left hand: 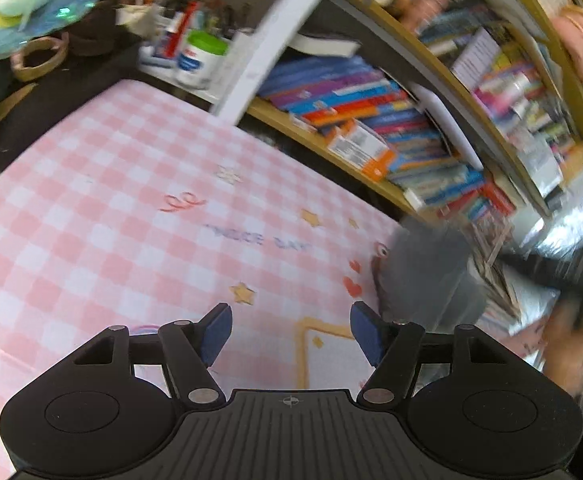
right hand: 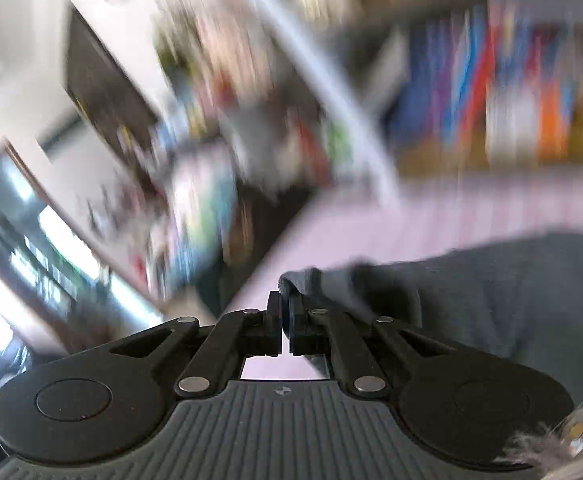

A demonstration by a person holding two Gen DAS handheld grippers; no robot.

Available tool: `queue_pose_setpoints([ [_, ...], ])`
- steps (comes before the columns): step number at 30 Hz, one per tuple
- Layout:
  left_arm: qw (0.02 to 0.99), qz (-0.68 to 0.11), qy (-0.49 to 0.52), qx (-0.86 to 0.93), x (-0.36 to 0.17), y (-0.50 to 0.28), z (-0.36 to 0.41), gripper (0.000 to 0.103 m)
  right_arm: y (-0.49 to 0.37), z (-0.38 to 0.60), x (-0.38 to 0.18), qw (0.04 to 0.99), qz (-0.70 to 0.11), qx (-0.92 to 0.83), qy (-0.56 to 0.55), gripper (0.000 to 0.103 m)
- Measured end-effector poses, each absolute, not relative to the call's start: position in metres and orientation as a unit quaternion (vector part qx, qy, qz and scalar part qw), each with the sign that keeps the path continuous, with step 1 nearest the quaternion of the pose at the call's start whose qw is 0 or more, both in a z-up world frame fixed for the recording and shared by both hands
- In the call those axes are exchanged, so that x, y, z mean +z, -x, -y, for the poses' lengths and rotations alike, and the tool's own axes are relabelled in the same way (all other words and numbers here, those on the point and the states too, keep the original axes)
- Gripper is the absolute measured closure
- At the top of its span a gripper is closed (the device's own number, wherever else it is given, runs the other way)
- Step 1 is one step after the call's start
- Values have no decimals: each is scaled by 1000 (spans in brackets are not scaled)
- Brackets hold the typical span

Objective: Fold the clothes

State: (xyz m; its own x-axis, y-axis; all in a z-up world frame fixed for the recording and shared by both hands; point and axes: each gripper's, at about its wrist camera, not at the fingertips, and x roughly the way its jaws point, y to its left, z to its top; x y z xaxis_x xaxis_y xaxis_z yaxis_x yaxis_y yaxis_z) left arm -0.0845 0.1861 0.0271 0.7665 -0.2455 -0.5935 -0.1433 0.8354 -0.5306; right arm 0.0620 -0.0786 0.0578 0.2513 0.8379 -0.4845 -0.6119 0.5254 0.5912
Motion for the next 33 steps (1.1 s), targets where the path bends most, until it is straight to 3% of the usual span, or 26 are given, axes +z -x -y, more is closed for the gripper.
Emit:
queue_pose_setpoints([
  [6, 895, -341, 285, -22, 19, 82, -203, 36, -8, 33, 1, 707, -503, 488, -96, 96],
  [8, 895, -345, 281, -32, 17, 77, -201, 36, -1, 31, 2, 711, -506, 484, -60, 93],
  [11, 898, -349, 262, -52, 15, 70, -193, 36, 3, 42, 15, 732, -482, 480, -39, 67],
  [21, 897, -365, 205, -142, 10, 61, -154, 36, 15, 134, 19, 790, -481, 380, 4, 55],
  [27, 896, -385, 103, -198, 5, 66, -113, 36, 5, 176, -8, 806, -527, 261, -67, 53],
  [33, 897, -384, 5, -219, 2, 73, -87, 36, -6, 210, -36, 776, -565, 172, -222, 52],
])
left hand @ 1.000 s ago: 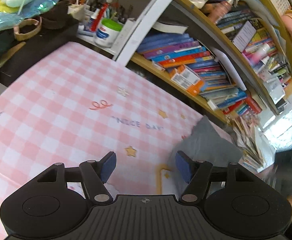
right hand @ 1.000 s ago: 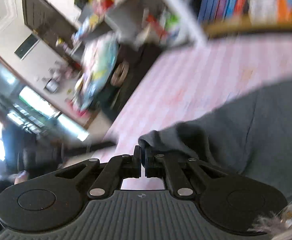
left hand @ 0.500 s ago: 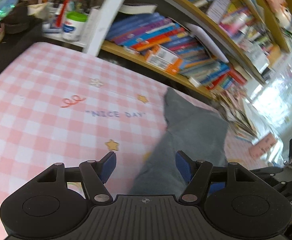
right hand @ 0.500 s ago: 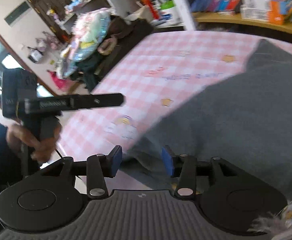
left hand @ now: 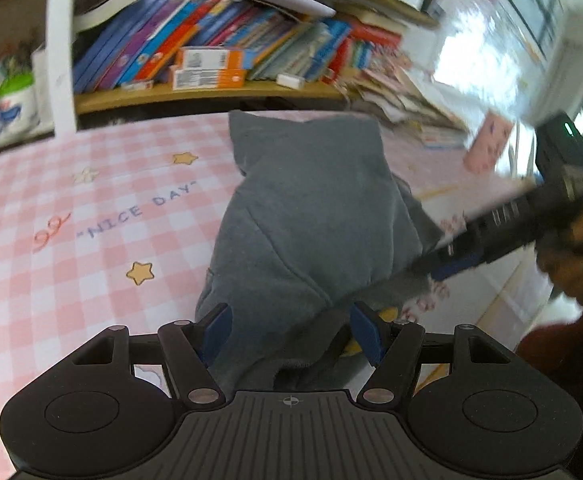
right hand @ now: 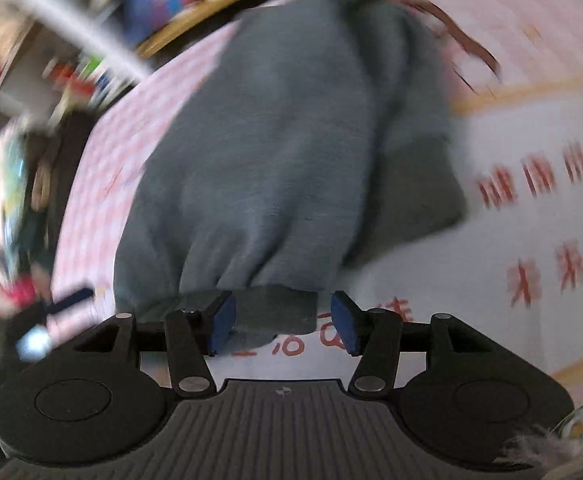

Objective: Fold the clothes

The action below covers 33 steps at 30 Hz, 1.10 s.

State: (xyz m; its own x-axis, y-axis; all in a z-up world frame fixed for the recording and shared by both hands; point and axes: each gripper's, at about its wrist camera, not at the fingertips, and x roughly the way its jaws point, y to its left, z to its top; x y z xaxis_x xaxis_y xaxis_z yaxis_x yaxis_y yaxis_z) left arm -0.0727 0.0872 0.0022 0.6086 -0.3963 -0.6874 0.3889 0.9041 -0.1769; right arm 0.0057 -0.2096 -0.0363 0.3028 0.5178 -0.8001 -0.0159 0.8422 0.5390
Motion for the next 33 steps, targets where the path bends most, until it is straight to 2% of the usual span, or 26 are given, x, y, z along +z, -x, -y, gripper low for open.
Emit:
queue_pose_setpoints([
  [3, 895, -389, -5, -217, -1, 74, -88, 36, -8, 222, -50, 748, -578, 140, -296, 54],
  [6, 895, -392, 5, -214, -1, 75, -94, 36, -10, 226, -58, 736, -582, 123, -324, 59],
  [7, 895, -393, 7, -213, -2, 74, -95, 36, -11, 227, -58, 733, -582, 123, -331, 66],
  [8, 894, -394, 9, -212, -3, 74, -97, 36, -13, 226, -58, 731, -581, 126, -334, 79],
  [11, 893, -400, 13, -208, -6, 77, -100, 36, -16, 213, -42, 740, -571, 167, -314, 94],
  [16, 897, -401, 25, -186, -10, 85, -112, 36, -28, 181, 26, 763, -484, 287, -316, 95],
  [20, 905, -397, 33, -151, -13, 89, -126, 36, -52, 131, 80, 782, -424, 372, -267, 95],
  [27, 918, -376, 78, -100, -12, 93, -151, 37, -98, -5, 116, 791, -388, 453, -136, 95],
  [28, 919, -375, 87, -88, -12, 93, -155, 37, -104, -24, 114, 790, -392, 458, -115, 93],
  [31, 918, -377, 112, -55, -13, 93, -169, 37, -107, -66, 100, 794, -403, 453, -39, 73],
  [33, 918, -373, 124, -47, -13, 97, -176, 37, -98, -70, 95, 794, -393, 464, -16, 68],
])
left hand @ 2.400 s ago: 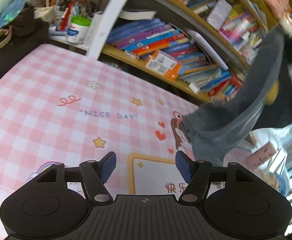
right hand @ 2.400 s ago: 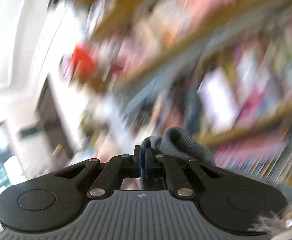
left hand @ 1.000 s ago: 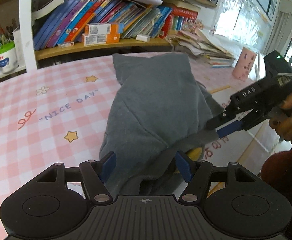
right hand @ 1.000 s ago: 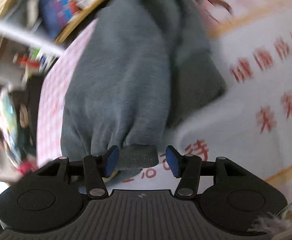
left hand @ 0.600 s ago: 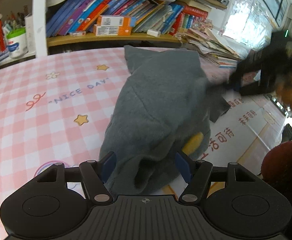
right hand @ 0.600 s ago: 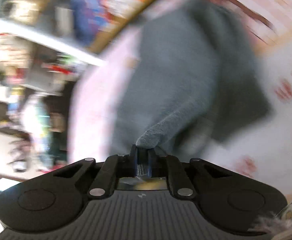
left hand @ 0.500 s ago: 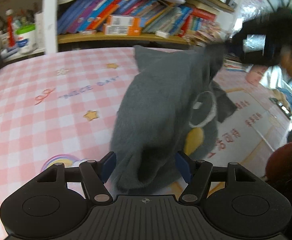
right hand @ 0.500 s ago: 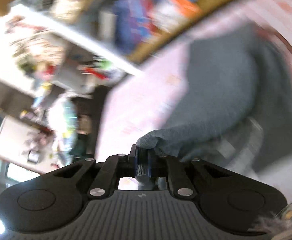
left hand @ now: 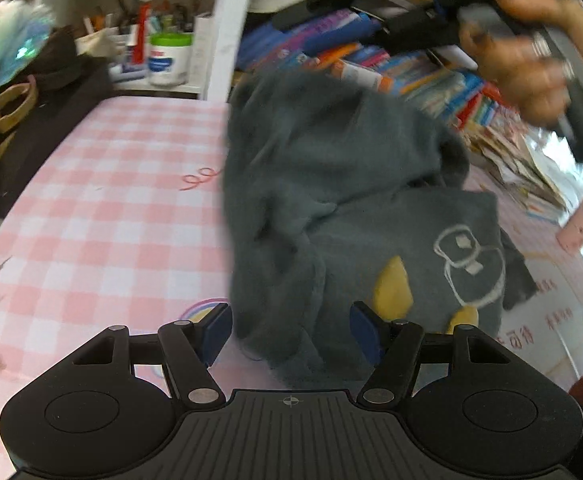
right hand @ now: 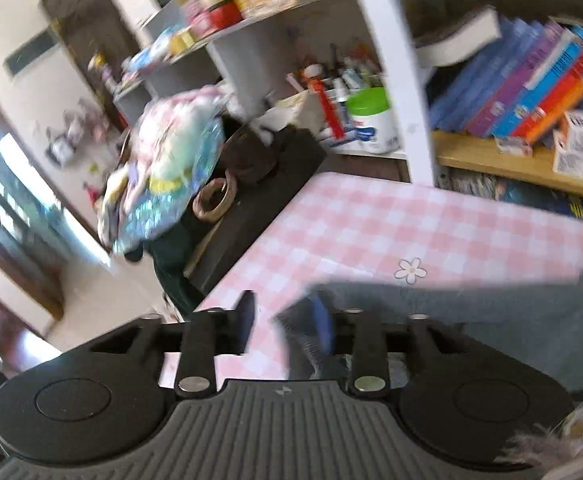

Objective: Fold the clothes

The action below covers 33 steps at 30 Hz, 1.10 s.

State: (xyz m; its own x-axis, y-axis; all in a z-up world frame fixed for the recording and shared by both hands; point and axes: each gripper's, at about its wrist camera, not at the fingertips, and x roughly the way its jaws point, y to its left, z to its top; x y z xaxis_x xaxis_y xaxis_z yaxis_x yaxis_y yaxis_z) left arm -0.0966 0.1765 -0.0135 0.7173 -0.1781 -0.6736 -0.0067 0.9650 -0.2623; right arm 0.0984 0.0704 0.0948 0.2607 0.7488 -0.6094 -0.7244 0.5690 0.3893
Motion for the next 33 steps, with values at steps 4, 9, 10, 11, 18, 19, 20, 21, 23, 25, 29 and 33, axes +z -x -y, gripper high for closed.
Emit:
queue_pose_setpoints([
  [4, 920, -366, 137, -27, -15, 99, -182, 37, -79, -40, 88, 795, -388, 466, -12, 61],
  [9, 931, -344, 125, -11, -10, 90, -180, 38, -67, 25, 62, 839, -405, 362, 4, 61],
  [10, 931, -342, 125, -13, -10, 86, -180, 38, -65, 39, 55, 848, -409, 337, 6, 61],
  [11, 931, -342, 126, -14, -10, 81, -181, 38, -60, 55, 48, 857, -412, 309, 9, 61],
  [18, 924, -353, 146, -6, -24, 41, -188, 61, -20, 148, -1, 875, -459, 152, -8, 61],
  [19, 923, -354, 151, -5, -26, 35, -190, 64, -14, 158, -7, 874, -467, 136, -18, 61],
  [20, 921, -356, 156, -3, -28, 29, -192, 67, -10, 167, -11, 871, -474, 126, -32, 61],
  [21, 919, -358, 163, 1, -31, 23, -194, 69, -6, 174, -14, 868, -480, 118, -45, 61],
  [23, 914, -365, 178, 4, -35, 10, -200, 76, -2, 181, -17, 867, -484, 107, -58, 61],
  [25, 912, -363, 189, -1, -38, 3, -202, 85, 1, 185, -17, 868, -483, 101, -61, 61],
  [29, 916, -319, 243, -23, -34, 4, -210, 102, 3, 182, -16, 870, -479, 106, -52, 59],
  [33, 922, -254, 290, 16, -16, 26, -227, 102, 6, 182, -14, 872, -475, 108, -50, 58],
])
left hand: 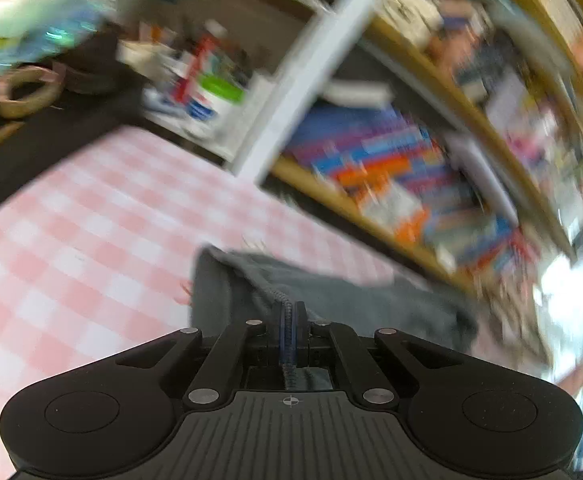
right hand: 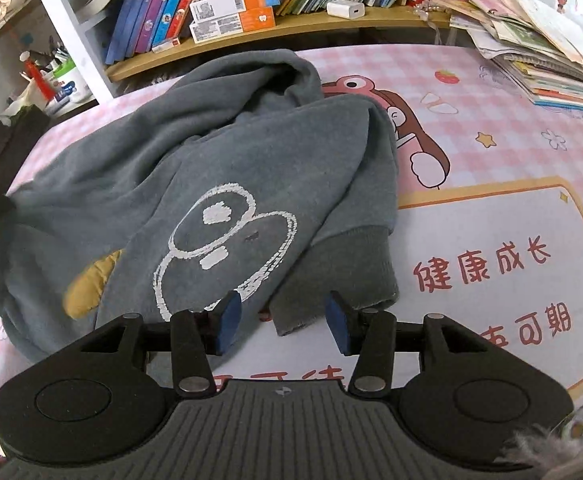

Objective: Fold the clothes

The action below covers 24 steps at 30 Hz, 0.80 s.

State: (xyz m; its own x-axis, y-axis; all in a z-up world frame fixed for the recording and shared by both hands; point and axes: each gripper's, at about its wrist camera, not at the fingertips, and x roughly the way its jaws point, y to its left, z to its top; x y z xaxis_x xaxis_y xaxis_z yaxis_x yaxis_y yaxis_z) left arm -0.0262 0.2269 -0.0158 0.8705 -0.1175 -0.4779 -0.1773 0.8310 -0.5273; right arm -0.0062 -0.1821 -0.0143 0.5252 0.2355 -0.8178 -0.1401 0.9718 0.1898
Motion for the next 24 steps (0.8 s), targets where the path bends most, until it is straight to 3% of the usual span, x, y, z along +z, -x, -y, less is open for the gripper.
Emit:
queue_pose_setpoints([
  [6, 898, -330, 281, 78, -62, 19, -249, 98, 2, 183, -17, 869, -481, 107, -49, 58],
  [9, 903, -330, 262, 81, -57, 20, -245, 92, 1, 180, -18, 866, -484, 114, -41, 56],
  [17, 932, -291, 214, 32, -22, 51, -220, 93, -5, 186, -25, 867, -489, 85, -32, 56],
  [24, 905, -346, 247, 4, -47, 53, -217, 93, -17, 188, -40, 858, -507, 69, -32, 56],
])
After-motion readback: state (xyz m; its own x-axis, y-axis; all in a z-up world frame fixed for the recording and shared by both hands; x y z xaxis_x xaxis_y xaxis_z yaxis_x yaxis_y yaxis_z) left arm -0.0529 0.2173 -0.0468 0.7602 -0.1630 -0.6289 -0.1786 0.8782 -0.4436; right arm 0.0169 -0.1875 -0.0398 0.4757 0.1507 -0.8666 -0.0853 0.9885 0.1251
